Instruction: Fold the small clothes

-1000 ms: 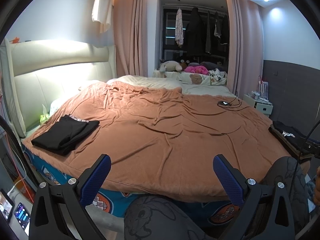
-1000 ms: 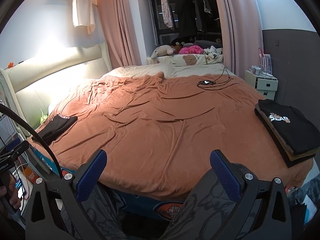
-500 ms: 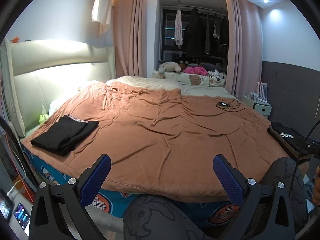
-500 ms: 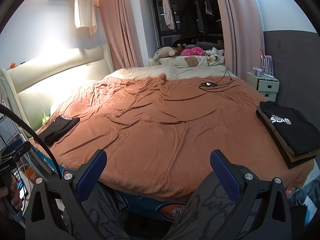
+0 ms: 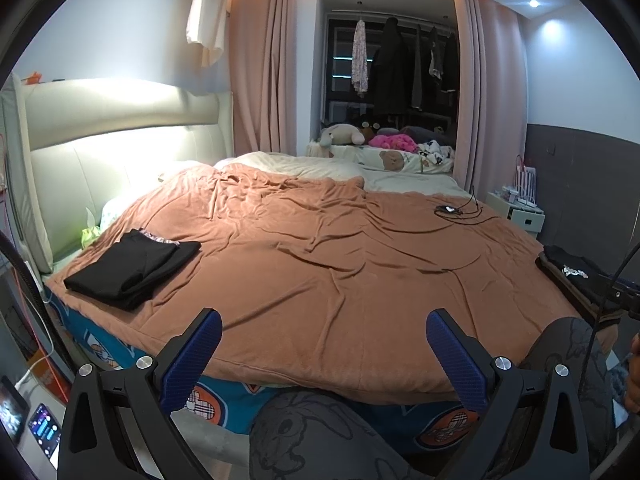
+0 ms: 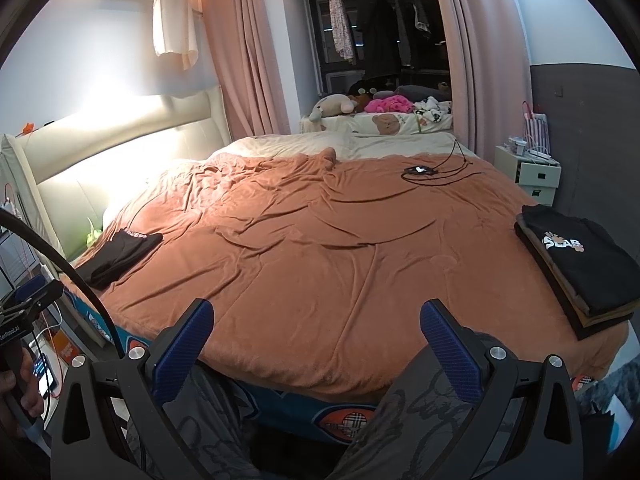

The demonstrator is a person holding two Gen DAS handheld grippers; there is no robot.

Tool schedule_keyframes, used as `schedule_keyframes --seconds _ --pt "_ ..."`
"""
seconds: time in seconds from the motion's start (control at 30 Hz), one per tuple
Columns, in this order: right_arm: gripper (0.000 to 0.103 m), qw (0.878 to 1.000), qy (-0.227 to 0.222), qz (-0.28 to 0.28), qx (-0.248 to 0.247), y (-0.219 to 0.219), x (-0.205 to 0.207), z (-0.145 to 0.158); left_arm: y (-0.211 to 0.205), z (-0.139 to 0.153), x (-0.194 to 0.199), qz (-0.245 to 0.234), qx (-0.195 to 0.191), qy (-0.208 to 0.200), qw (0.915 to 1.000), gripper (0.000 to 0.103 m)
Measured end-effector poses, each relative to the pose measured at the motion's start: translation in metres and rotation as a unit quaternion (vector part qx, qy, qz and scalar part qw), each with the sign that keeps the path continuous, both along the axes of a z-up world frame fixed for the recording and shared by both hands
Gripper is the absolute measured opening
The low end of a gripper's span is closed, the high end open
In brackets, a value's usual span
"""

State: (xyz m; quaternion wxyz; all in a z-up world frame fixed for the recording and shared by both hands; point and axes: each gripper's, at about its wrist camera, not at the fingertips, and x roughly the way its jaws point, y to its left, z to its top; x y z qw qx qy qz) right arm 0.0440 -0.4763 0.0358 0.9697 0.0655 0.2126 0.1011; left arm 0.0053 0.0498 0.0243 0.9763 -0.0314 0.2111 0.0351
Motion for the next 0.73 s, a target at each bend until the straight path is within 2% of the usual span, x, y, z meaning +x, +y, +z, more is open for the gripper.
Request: schedule_keyframes --seconds 0.73 --pt "0.103 1.000 0.009 0.003 0.009 0.001 0.000 -0.004 0.002 0.009 -0.013 0.021 -0.004 -0.013 0.9997 0.103"
